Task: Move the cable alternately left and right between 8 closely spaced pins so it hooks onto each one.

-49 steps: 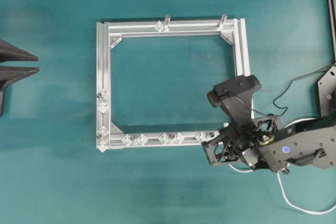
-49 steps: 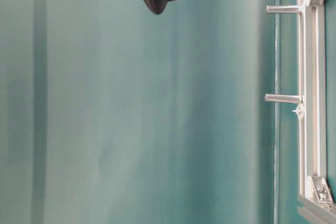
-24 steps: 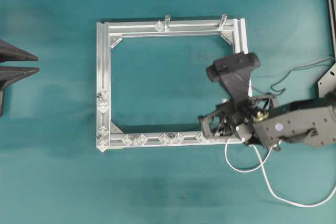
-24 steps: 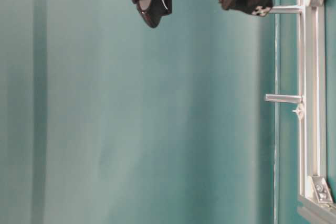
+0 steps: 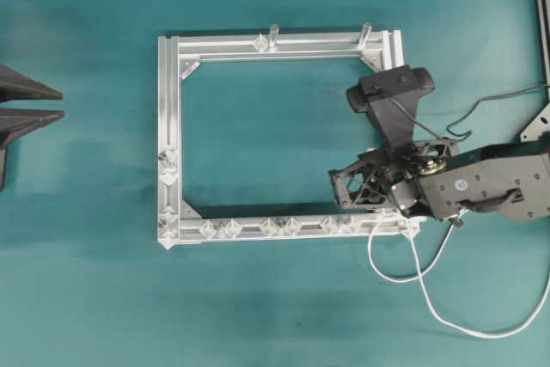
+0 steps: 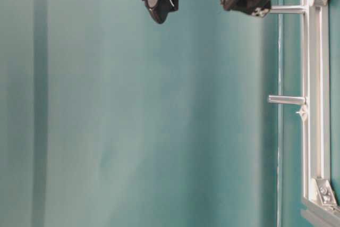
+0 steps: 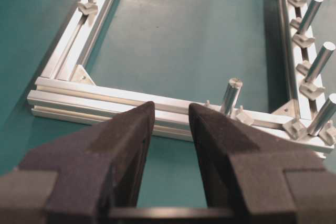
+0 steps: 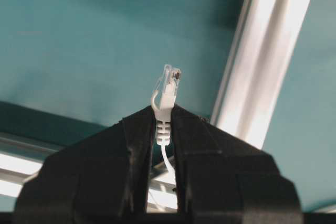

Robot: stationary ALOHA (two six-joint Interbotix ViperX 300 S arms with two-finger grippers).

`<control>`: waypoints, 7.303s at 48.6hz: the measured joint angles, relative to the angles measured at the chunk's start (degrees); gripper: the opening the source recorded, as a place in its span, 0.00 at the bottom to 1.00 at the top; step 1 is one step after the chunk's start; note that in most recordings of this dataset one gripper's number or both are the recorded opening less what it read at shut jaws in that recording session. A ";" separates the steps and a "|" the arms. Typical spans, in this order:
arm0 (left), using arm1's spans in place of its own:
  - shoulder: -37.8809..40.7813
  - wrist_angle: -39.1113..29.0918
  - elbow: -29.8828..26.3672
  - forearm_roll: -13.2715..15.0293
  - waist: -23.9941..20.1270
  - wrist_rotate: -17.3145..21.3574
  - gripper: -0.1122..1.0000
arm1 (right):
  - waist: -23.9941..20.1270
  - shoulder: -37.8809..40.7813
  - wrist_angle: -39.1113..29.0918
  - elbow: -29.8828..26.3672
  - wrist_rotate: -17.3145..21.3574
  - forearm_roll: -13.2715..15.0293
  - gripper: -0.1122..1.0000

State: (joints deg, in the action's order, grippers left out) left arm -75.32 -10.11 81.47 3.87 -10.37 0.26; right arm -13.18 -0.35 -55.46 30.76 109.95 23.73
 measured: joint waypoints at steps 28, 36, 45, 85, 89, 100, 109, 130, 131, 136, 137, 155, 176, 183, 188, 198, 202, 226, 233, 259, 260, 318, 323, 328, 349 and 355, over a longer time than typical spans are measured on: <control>-0.09 0.00 0.09 0.00 0.00 0.00 0.44 | 3.52 4.83 6.15 -5.36 0.18 4.39 0.21; -0.09 0.00 0.09 0.00 0.00 0.00 0.44 | 3.69 7.21 6.77 -7.82 0.00 4.48 0.21; -0.09 0.00 0.00 0.00 0.00 -0.09 0.44 | 3.69 7.91 6.77 -8.70 0.00 4.57 0.21; -0.09 0.00 0.09 0.00 0.00 0.00 0.44 | 2.29 8.00 6.94 -10.20 1.41 4.31 0.21; -0.09 0.00 0.09 0.00 0.09 0.00 0.45 | 1.41 8.44 6.94 -10.90 1.93 4.13 0.21; -0.09 0.00 0.09 0.09 0.00 0.00 0.44 | -0.88 9.76 7.03 -12.30 3.87 3.60 0.21; -0.09 0.00 0.09 0.00 0.00 -0.09 0.44 | -3.25 10.02 7.03 -12.66 5.80 2.72 0.21; -0.09 0.00 0.09 0.00 0.09 0.00 0.45 | -6.24 10.02 6.77 -12.92 9.49 2.37 0.21; -0.09 0.00 0.09 0.00 0.00 0.00 0.45 | -6.33 10.02 6.68 -12.92 9.49 2.37 0.21; -0.09 0.00 0.09 0.00 0.00 0.00 0.44 | -6.42 10.02 6.68 -12.92 9.49 2.37 0.21; -0.09 0.00 0.09 0.00 0.00 -0.09 0.44 | -6.42 10.02 6.77 -12.92 9.49 2.37 0.21; -0.09 0.00 0.09 0.00 0.00 -0.09 0.45 | -6.42 10.02 6.33 -12.92 9.49 2.37 0.21; -0.09 0.00 0.09 0.00 0.00 0.00 0.45 | -7.73 10.02 4.92 -13.97 9.84 2.37 0.21; -0.09 0.00 0.18 0.00 0.00 0.00 0.44 | -9.23 10.02 3.08 -14.59 11.51 2.37 0.21; -0.09 0.00 0.18 0.00 0.00 0.00 0.45 | -10.20 10.02 2.64 -14.59 12.92 2.29 0.21; -0.09 0.00 0.18 0.00 0.00 0.00 0.44 | -12.04 10.55 2.55 -14.94 16.08 2.29 0.21; -0.09 0.00 0.09 0.00 0.00 0.00 0.44 | -12.83 11.16 2.55 -15.56 16.79 2.29 0.21; -0.09 0.00 0.09 0.00 0.00 0.00 0.44 | -15.12 14.85 -0.26 -21.18 16.79 1.93 0.21; -0.09 0.00 0.18 0.00 0.00 -0.09 0.45 | -15.38 15.03 -1.23 -21.80 16.79 1.85 0.21; -0.09 0.00 0.18 0.00 0.00 0.00 0.44 | -13.89 20.48 -0.88 -28.13 16.44 2.99 0.21; -0.09 0.00 0.18 0.00 0.00 0.00 0.44 | -13.80 20.83 -0.79 -28.56 16.44 3.08 0.21; -0.26 0.00 0.09 0.00 0.00 0.00 0.45 | -7.65 25.75 -2.20 -35.51 10.37 5.80 0.21; -0.26 0.00 0.18 0.00 0.00 0.00 0.44 | -7.12 25.75 -2.29 -35.51 8.96 5.80 0.21; -0.35 0.00 0.18 0.00 0.00 -0.09 0.44 | -6.33 25.75 -2.29 -35.51 7.91 5.80 0.21; -0.26 0.00 0.09 0.00 0.00 -0.09 0.44 | -5.01 25.75 -2.29 -35.51 7.12 5.80 0.21; -0.35 0.00 0.09 0.00 0.00 0.00 0.45 | -5.01 25.75 -2.29 -35.42 7.12 5.80 0.21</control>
State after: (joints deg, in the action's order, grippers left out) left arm -75.67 -10.11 81.56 3.87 -10.37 0.26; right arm -18.19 25.40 -57.74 -4.66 117.07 29.53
